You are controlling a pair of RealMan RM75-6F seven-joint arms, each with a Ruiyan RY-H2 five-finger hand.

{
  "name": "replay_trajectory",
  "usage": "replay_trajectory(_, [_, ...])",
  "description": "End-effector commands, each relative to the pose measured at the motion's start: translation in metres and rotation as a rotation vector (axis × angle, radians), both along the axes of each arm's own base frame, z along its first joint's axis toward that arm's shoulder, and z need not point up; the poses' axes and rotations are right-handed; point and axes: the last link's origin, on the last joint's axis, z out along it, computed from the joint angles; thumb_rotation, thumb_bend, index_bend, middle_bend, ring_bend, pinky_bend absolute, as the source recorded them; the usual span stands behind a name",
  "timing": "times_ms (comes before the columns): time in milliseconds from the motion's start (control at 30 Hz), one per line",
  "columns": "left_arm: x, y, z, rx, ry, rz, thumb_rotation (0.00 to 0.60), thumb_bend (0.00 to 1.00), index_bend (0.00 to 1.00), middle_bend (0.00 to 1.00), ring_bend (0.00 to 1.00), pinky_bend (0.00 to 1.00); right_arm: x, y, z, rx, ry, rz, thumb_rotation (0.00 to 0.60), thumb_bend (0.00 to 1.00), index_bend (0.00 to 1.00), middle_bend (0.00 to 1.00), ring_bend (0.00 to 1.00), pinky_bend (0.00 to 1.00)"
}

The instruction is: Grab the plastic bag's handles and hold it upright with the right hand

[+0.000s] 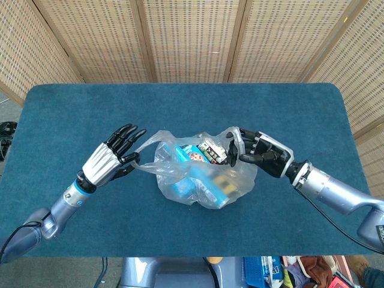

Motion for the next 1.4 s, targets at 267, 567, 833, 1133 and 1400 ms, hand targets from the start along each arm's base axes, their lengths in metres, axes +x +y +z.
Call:
replay_trajectory(267, [0.045, 0.016, -0.033, 0.023, -0.131, -0.028, 0.600, 0.46, 0.55, 0.03, 0.00, 0.09, -0.007, -0.001, 0.000, 0.000, 0.008, -0.006, 0.600, 0.00, 0.38, 0.58, 0.47, 0.50])
replay_trajectory(567, [0.071, 0.030, -0.040, 0.033, -0.247, 0.005, 0.600, 0.44, 0.39, 0.01, 0.00, 0.08, -0.011, -0.002, 0.002, -0.004, 0.025, -0.010, 0.600, 0.00, 0.38, 0.58, 0.47, 0.50])
replay_trajectory(833, [0.093, 0.039, -0.037, 0.060, -0.341, 0.033, 0.600, 0.29, 0.00, 0.00, 0.00, 0.06, -0.009, -0.004, 0.002, -0.009, 0.046, -0.015, 0.600, 0.00, 0.37, 0.58, 0.46, 0.50])
replay_trajectory(1133, [0.109, 0.047, -0.025, 0.089, -0.359, 0.009, 0.600, 0.24, 0.00, 0.00, 0.00, 0.05, 0.000, -0.007, -0.005, -0.021, 0.083, -0.026, 0.600, 0.00, 0.38, 0.57, 0.43, 0.50])
replay_trajectory(1400, [0.128, 0.048, -0.010, 0.116, -0.363, -0.033, 0.600, 0.24, 0.00, 0.00, 0.00, 0.05, 0.017, -0.015, -0.018, -0.038, 0.116, -0.047, 0.600, 0.00, 0.37, 0.55, 0.41, 0.47])
